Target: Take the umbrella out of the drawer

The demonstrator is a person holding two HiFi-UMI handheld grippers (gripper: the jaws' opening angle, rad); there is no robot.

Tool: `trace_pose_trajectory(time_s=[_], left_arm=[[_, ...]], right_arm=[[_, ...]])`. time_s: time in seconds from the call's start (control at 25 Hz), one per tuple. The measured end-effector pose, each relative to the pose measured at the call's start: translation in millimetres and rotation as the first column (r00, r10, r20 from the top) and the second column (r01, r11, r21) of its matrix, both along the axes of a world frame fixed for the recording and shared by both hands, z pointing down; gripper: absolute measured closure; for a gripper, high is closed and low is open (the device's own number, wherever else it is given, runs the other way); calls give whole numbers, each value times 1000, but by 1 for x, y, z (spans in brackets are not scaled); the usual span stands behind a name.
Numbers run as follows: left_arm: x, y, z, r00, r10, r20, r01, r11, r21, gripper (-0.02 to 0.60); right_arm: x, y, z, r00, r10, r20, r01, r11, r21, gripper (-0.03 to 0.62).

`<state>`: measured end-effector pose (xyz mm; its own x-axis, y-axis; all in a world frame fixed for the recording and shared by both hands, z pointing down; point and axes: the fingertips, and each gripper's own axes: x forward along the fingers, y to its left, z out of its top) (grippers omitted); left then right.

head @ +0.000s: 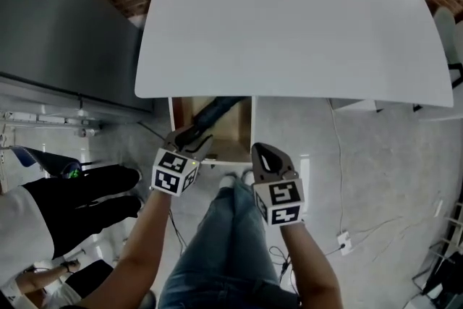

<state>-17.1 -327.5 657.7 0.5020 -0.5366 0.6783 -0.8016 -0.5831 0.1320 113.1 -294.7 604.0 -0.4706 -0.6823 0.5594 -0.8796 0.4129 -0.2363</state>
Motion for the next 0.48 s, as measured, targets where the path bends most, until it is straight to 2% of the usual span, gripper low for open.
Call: trace_pose_trajectory(time_s=[0.2, 0.48], left_arm=[[-2, -9, 41, 996, 61, 70, -60, 998, -22, 329], [-1, -35, 91, 983, 103, 153, -101, 995, -20, 321]], right_arm=[[5, -8, 39, 997, 71, 15, -71, 997, -26, 602], [19, -11, 90, 976, 210, 58, -203, 974, -100, 602]])
